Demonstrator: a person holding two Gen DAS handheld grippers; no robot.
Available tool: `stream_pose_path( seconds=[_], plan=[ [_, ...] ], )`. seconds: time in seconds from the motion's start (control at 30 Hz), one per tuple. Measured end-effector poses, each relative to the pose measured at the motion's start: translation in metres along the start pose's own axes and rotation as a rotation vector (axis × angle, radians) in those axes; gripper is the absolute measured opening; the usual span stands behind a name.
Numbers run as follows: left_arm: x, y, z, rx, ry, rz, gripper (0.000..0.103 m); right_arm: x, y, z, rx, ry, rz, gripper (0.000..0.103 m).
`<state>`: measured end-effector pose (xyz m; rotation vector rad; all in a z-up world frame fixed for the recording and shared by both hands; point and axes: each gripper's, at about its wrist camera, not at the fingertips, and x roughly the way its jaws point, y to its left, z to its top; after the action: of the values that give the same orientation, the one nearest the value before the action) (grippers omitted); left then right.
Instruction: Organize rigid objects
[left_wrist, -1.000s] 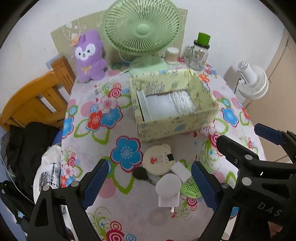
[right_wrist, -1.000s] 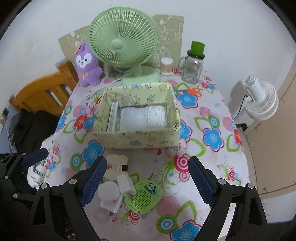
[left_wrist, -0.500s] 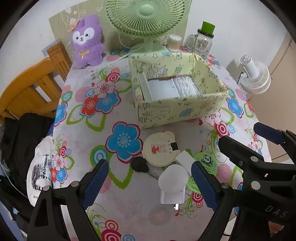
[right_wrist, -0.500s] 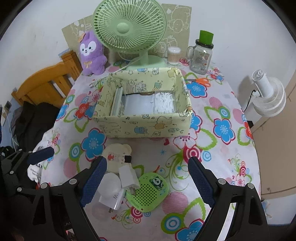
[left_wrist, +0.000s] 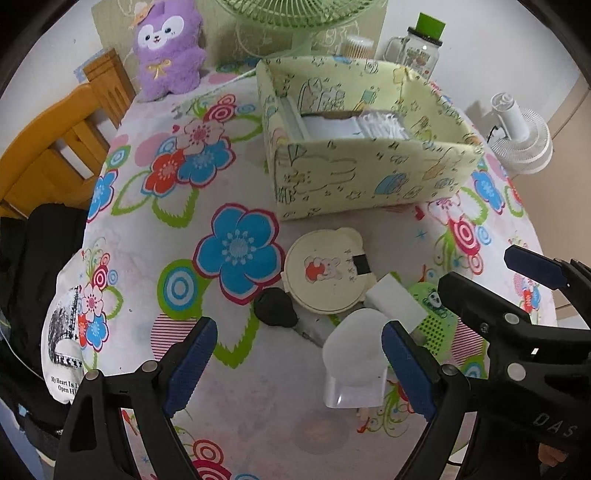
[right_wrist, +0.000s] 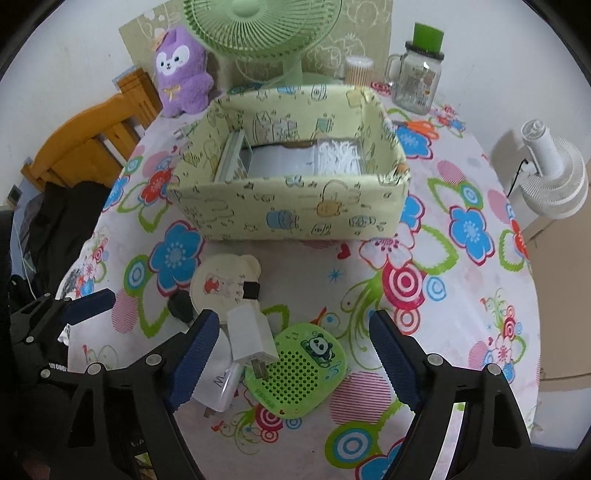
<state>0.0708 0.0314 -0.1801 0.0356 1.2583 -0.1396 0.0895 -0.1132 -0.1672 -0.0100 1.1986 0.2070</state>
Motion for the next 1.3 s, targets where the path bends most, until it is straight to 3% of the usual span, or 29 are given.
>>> stream_pose_path(
  seconds=[0.63, 1.3],
  plan=[
    [0.020, 0.023, 0.001, -0.006, 0.023, 0.066, 0.092, 0.043, 0.002, 0.005, 0.032, 0.109, 0.083, 0.077],
    [0.050, 0.036, -0.002, -0.001, 0.095, 0.102, 0.092, 0.062, 0.015, 0.002, -0.013, 0.162, 0.087, 0.064]
  ],
)
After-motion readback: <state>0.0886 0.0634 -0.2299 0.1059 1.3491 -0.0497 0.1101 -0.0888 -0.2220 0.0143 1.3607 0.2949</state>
